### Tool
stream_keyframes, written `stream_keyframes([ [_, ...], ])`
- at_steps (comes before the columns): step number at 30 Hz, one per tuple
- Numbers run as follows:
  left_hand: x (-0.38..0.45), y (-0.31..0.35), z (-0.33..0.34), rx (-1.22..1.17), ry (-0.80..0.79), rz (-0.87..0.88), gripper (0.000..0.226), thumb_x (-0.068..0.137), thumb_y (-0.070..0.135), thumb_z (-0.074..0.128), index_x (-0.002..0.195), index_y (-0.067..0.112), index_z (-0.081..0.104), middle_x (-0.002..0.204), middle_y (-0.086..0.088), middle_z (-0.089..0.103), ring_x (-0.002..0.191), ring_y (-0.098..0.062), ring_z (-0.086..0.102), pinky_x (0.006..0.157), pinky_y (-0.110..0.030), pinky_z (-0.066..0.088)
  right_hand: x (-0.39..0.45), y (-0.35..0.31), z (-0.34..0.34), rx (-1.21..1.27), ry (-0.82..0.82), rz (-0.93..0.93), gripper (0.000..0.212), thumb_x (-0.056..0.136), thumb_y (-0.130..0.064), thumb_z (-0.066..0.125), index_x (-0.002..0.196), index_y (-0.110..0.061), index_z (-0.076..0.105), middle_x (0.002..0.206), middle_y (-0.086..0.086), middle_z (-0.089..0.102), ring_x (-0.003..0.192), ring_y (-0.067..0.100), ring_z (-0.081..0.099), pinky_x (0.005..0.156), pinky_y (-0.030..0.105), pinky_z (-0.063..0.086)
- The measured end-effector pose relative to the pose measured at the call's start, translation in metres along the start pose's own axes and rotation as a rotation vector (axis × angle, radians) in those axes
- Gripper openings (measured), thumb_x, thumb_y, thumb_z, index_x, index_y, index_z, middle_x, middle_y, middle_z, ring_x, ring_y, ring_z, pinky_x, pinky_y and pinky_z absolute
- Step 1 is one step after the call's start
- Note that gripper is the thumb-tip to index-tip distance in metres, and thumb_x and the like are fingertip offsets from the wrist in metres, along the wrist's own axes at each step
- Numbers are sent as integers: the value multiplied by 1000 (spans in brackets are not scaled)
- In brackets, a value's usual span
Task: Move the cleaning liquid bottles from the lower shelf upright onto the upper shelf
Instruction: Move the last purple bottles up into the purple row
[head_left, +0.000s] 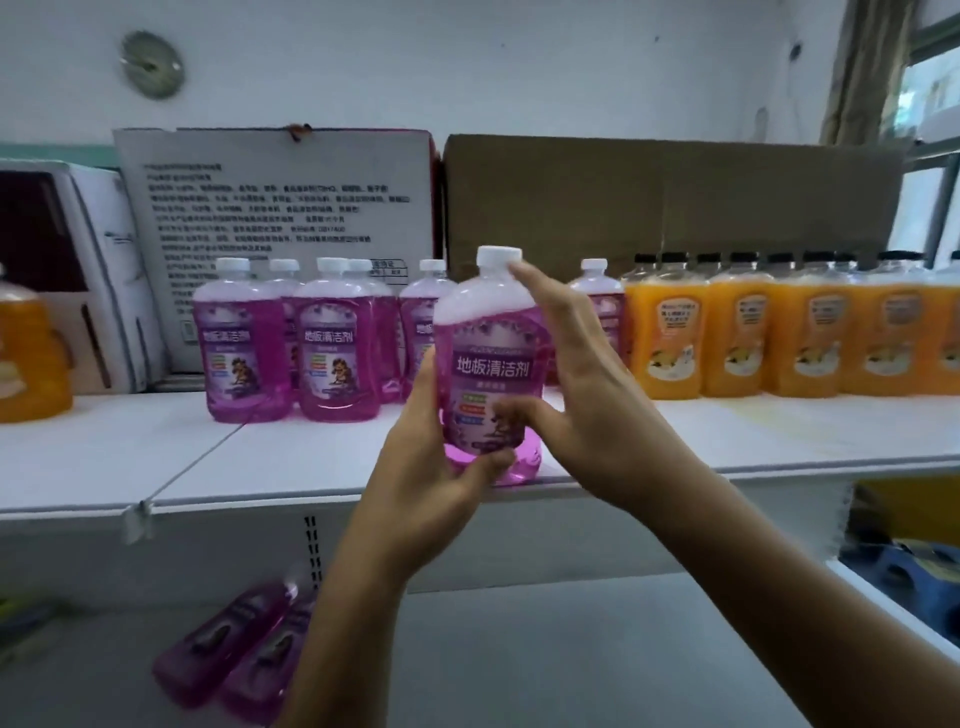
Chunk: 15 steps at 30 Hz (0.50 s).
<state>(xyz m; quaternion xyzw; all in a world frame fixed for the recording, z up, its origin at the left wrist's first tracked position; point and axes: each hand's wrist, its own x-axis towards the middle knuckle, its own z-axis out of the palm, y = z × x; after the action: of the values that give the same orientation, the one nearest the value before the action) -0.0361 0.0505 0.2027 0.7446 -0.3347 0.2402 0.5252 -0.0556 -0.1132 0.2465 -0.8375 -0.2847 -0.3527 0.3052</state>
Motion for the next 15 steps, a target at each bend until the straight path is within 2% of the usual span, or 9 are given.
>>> stream_keyframes([
  [2,5,-6,4,139,44,-68,76,83,21,78,141,37,31,121,24,58,111,3,59,98,-30,52,13,10,5,-49,-50,-23,92,89,-7,72,154,-39,17,156,-9,21,126,-9,29,85,-10,31],
  [3,8,-8,6,221,75,-120,74,84,27,77,141,35,32,124,20,56,114,-2,57,101,-35,50,20,14,8,-74,-67,-29,91,89,-7,72,154,-39,17,156,-7,21,126,-4,33,88,-5,35],
  [5,14,-9,12,450,160,-253,77,88,35,71,150,26,26,135,4,49,124,-15,49,106,-41,45,34,22,14,-127,-77,-29,90,88,-7,72,154,-36,18,154,-1,22,127,14,48,98,20,50],
  [6,15,-9,16,572,192,-307,79,91,35,67,154,21,21,141,-1,45,128,-20,45,106,-40,44,40,24,18,-145,-77,-23,90,87,-5,72,154,-34,19,152,3,23,122,22,54,97,32,55],
  [7,16,-8,19,659,214,-339,79,94,34,64,155,18,18,144,-4,42,129,-22,44,103,-40,43,46,27,22,-157,-77,-15,90,86,-2,71,154,-32,20,149,6,24,115,25,58,93,38,57],
  [13,16,-7,22,741,240,-369,67,97,38,58,153,17,26,145,-5,44,128,-26,48,99,-41,44,77,41,54,-200,-95,23,92,82,15,62,153,-28,20,148,15,24,80,30,62,69,47,56],
  [15,15,-8,22,756,240,-366,64,97,38,57,151,17,31,145,-6,47,127,-27,50,100,-40,43,85,44,64,-195,-97,41,92,82,15,61,152,-29,20,148,15,24,73,30,61,61,43,52],
])
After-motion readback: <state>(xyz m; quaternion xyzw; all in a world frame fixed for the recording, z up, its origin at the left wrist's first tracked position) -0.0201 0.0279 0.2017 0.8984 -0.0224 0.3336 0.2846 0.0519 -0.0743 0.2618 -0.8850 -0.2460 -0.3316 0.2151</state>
